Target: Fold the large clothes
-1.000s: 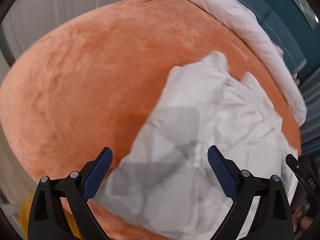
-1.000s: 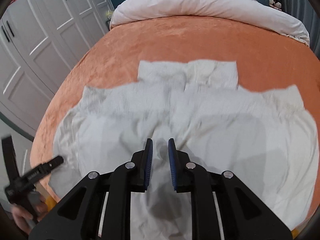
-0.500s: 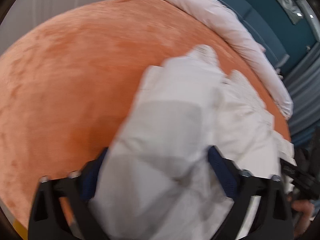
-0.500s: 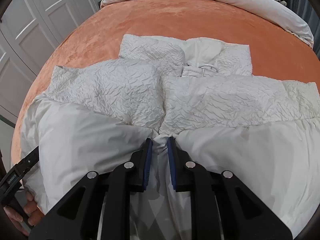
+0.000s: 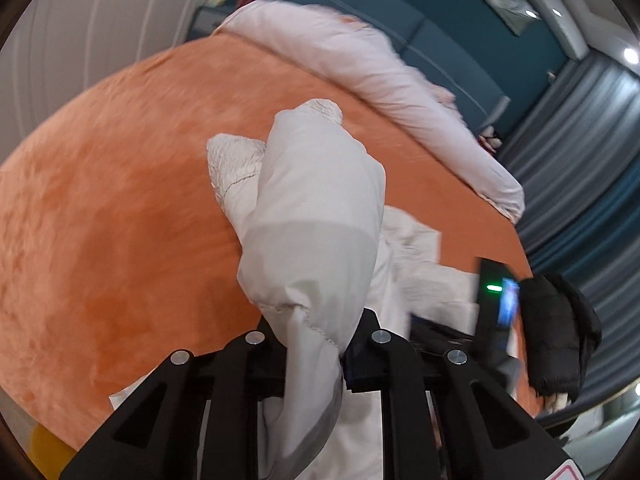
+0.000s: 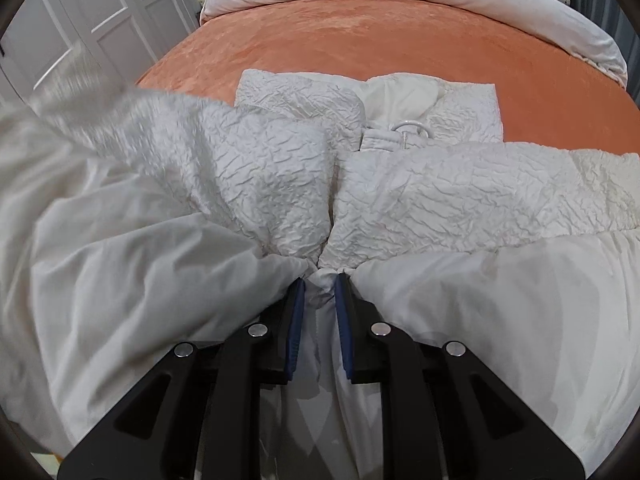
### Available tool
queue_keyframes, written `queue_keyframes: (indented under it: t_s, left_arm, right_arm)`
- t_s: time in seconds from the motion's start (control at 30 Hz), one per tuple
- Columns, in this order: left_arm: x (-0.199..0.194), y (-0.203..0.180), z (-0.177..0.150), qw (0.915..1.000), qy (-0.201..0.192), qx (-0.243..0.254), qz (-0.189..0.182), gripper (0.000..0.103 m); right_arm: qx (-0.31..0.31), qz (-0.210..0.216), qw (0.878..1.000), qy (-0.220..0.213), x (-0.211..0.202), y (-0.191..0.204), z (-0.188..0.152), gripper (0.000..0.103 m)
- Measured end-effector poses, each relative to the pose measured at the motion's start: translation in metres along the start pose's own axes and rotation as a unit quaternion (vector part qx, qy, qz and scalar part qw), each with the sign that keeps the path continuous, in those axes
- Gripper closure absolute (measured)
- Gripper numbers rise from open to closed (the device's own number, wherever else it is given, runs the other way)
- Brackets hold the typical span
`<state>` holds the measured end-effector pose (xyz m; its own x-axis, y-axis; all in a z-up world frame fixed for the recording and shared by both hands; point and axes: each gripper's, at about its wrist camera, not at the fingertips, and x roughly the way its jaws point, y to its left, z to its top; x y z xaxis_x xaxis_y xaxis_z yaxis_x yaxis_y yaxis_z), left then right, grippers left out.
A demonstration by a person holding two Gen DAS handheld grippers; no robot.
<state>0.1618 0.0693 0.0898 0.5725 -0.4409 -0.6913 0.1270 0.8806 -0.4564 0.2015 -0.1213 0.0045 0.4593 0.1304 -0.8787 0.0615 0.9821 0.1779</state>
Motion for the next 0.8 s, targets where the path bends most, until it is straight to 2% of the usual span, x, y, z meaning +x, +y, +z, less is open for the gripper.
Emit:
queue_keyframes:
  t_s: [0.17, 0.23, 0.27, 0.37, 0.47, 0.53, 0.67, 0.8]
  left_arm:
    - [-0.001, -0.051, -0.005, 0.9991, -0.005, 0.042, 0.004, 0.089]
    - [0.000, -0.059, -0.006, 0.9985, -0.008, 0.052, 0.017, 0.089]
    - [-0.002, -0.059, -0.005, 0.9986, -0.010, 0.050, 0.017, 0.090]
    - [-0.008, -0.049, 0.001, 0.9994, -0.010, 0.032, 0.011, 0.091]
    - [-0.015, -0.031, 0.002, 1.0000, -0.006, -0.004, -0.006, 0.092]
    - [-0.017, -0.019, 0.001, 0.9994, -0.004, -0.030, -0.015, 0.092]
    - [-0.018, -0.004, -0.005, 0.9986, -0.003, -0.052, -0.009, 0.092]
    - [-0.010, 0.016, -0.007, 0.9977, 0.005, -0.064, 0.020, 0.088]
  right_arm:
    - [0.010, 0.017, 1.000, 0.006, -0.001, -0.006, 0.000, 0.088]
    - [0.021, 0.038, 0.999, 0.011, -0.017, -0.014, 0.002, 0.088]
    - [0.030, 0.057, 0.998, -0.002, -0.032, -0.022, -0.001, 0.087]
    - [0.047, 0.081, 0.995, -0.038, -0.071, -0.048, -0.018, 0.086]
    - [0.064, 0.094, 0.993, -0.037, -0.088, -0.077, -0.043, 0.085]
    - [0.070, 0.113, 0.991, -0.030, -0.086, -0.082, -0.053, 0.085]
    - [0.061, 0.109, 0.992, -0.017, -0.064, -0.080, -0.058, 0.086]
    - [0.069, 0.109, 0.992, -0.014, -0.050, -0.082, -0.059, 0.088]
